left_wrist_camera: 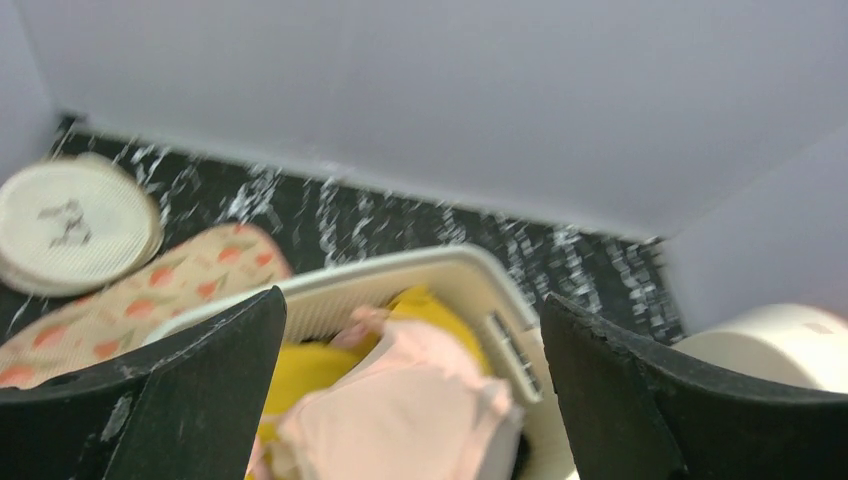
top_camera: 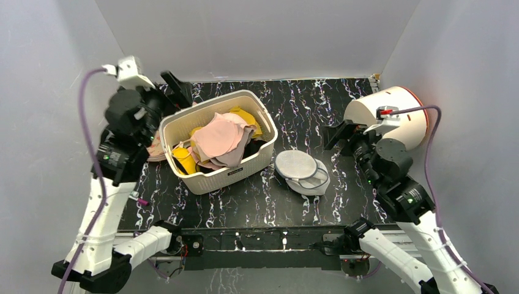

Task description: Unzip the laundry bag and remove the bra

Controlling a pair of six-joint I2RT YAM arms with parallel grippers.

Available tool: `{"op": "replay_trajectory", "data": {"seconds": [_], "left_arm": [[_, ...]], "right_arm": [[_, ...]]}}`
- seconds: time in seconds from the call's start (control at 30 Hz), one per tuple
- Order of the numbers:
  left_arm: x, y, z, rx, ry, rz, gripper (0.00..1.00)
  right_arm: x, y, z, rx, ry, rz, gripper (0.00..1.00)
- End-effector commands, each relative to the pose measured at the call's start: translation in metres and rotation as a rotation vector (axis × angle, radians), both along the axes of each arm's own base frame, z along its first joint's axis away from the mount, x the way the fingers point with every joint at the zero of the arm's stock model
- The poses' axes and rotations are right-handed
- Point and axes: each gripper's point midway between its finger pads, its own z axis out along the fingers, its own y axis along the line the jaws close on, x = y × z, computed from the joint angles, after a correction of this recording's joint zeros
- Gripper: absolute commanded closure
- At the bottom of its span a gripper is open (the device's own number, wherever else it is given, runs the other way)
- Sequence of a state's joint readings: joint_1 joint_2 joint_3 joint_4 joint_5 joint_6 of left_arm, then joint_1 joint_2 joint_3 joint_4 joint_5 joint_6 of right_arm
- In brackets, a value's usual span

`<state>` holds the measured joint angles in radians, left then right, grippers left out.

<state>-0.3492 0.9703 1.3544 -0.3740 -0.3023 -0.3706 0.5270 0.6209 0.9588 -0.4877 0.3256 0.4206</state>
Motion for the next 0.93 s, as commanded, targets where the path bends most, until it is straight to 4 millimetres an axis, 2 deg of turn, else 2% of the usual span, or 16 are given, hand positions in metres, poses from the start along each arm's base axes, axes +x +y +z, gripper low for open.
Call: {"op": "replay_trajectory", "data": {"seconds": [0.0,0.13,0.2,0.3,0.43,0.67,0.8,0.9], "left_arm": [[-0.032,-0.012,0.058,-0.035,0.002,-0.119,0.02],[-0.055,-0.012,0.096,-0.050,-0.105,-0.169,0.02],[-0.066,-0.012,0.105,-0.042,-0.156,-0.198,0.02],[-0.078,-0.007,0.113,-0.035,-0.208,-0.201,0.02],[-0.093,-0.002,0.122,-0.005,-0.271,-0.212,0.02],[-0.108,0.004,0.113,-0.039,-0.320,-0.201,0.02],[-0.103,0.008,0.103,-0.038,-0.280,-0.169,0.02],[-0.098,0.007,0.100,-0.022,-0.254,-0.172,0.02]], "right_arm": [[-0.023,-0.011,0.074,-0.046,-0.173,0.046,0.02],[-0.032,0.003,0.109,-0.085,-0.221,0.154,0.02],[-0.035,0.008,0.123,-0.096,-0.234,0.187,0.02],[-0.037,0.007,0.132,-0.112,-0.246,0.190,0.02],[-0.041,0.007,0.132,-0.114,-0.248,0.202,0.02],[-0.030,0.013,0.119,-0.124,-0.213,0.203,0.02],[-0.021,0.011,0.114,-0.138,-0.180,0.175,0.02],[-0.021,0.004,0.120,-0.139,-0.185,0.141,0.02]]}}
